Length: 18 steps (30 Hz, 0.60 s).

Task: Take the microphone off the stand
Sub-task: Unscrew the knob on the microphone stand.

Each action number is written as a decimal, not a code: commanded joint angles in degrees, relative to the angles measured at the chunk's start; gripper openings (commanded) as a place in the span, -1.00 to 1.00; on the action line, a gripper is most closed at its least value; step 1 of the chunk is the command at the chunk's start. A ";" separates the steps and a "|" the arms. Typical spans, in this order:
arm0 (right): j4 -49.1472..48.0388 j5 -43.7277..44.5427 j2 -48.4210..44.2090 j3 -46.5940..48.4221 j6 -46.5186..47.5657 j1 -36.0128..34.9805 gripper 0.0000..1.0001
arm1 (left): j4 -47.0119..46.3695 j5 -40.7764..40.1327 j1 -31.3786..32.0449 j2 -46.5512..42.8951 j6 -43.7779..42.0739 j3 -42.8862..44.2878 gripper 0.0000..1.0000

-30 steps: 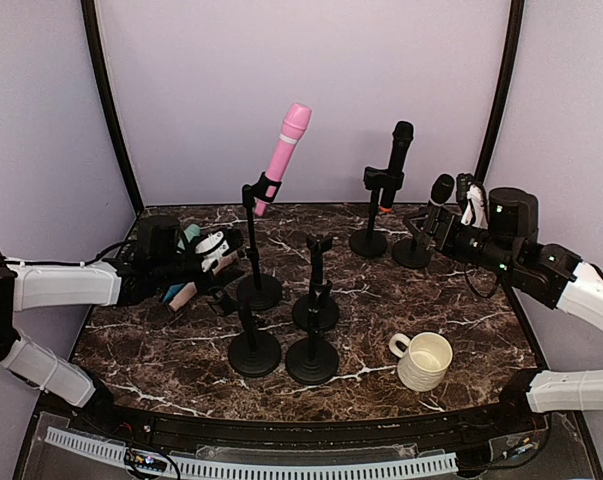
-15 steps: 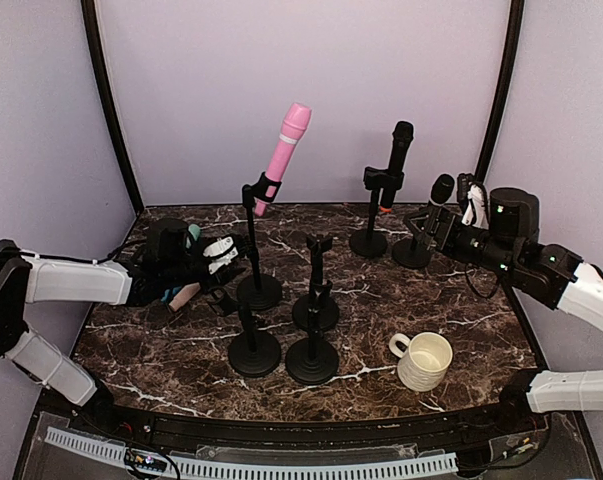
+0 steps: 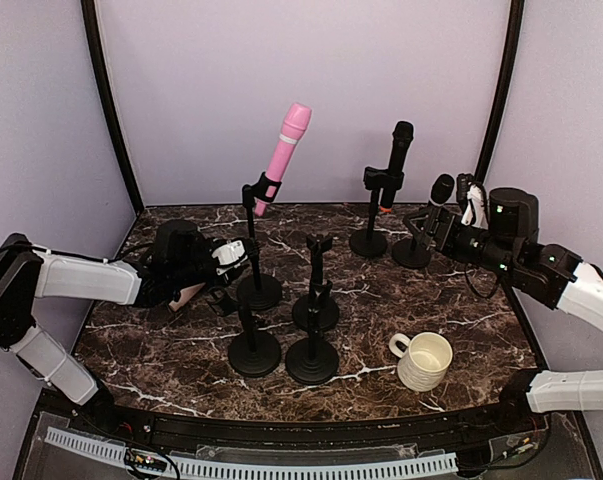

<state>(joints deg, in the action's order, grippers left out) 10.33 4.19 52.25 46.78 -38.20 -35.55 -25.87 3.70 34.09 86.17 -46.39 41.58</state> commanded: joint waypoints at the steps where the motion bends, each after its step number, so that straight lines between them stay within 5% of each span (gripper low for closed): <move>1: -2.35 -0.01 0.22 -0.29 0.40 0.28 0.80 | -2.56 -1.75 0.80 -0.15 -1.80 0.58 -0.18; 18: -2.24 0.17 0.01 -0.47 0.42 0.31 0.80 | -2.29 -3.01 1.33 -0.27 -1.40 -0.09 -0.64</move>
<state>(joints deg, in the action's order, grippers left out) 10.33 4.23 52.97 46.78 -38.13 -35.55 -27.83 0.95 35.16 86.41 -48.90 41.58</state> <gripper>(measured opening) 0.901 0.232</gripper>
